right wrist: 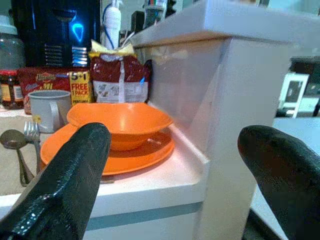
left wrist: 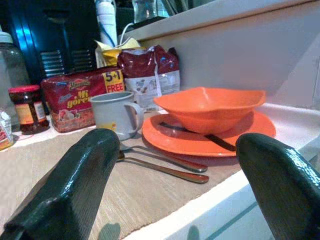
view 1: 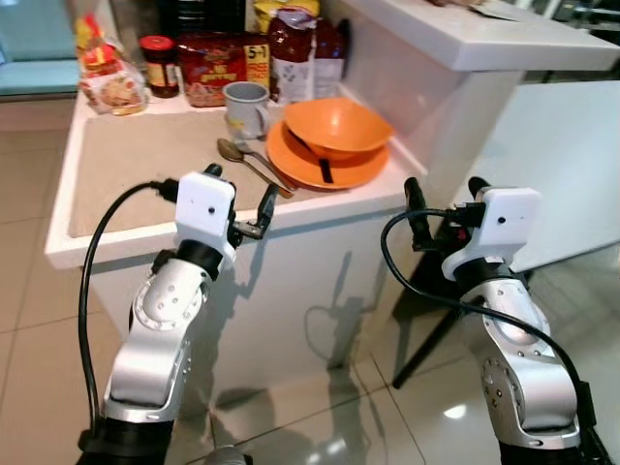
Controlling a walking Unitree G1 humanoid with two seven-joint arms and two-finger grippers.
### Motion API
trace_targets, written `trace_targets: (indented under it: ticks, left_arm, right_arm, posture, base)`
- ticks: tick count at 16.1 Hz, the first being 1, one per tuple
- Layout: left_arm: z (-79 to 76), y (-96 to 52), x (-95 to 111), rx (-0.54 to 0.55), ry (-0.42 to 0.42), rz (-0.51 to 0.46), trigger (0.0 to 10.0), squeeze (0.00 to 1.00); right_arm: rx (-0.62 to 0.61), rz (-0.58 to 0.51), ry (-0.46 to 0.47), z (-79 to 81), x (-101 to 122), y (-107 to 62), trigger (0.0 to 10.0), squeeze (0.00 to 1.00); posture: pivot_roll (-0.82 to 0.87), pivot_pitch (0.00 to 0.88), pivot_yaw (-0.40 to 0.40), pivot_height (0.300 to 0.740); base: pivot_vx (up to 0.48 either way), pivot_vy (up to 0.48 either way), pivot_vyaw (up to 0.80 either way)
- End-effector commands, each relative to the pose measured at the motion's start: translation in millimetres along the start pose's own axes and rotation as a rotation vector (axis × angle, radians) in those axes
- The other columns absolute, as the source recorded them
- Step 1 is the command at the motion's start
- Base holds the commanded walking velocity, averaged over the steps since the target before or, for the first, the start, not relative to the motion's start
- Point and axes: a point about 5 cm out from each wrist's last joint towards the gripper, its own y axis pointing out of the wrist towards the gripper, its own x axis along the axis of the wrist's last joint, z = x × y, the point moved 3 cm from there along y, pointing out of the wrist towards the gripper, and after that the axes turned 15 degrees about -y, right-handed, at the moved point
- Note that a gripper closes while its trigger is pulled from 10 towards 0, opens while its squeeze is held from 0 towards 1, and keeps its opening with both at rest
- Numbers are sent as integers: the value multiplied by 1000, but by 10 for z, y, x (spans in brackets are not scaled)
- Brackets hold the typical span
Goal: Setting the table
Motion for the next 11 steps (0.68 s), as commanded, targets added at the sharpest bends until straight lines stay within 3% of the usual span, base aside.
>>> trace_targets:
  ticks: [1,7,11]
  left_arm:
    - [-3,5,17,5,11,-14,10000,0]
    - [-6,10,50,-6,4,-34,10000,0]
    - [-18,15,63,-15,-2,-37,10000,0]
  right_arm:
    - [0,-8,-20,-19,-1,6,10000,0]
    - [55,-22,-37,91,5,57,10000,0]
    - [29,1,-29,46,-41,59,10000,0]
  posture:
    - [87,0,-75,740]
    - [88,0,-79,740]
    - [88,0,-79,740]
  base:
    - [0,0,0]
    - [0,0,0]
    - [0,0,0]
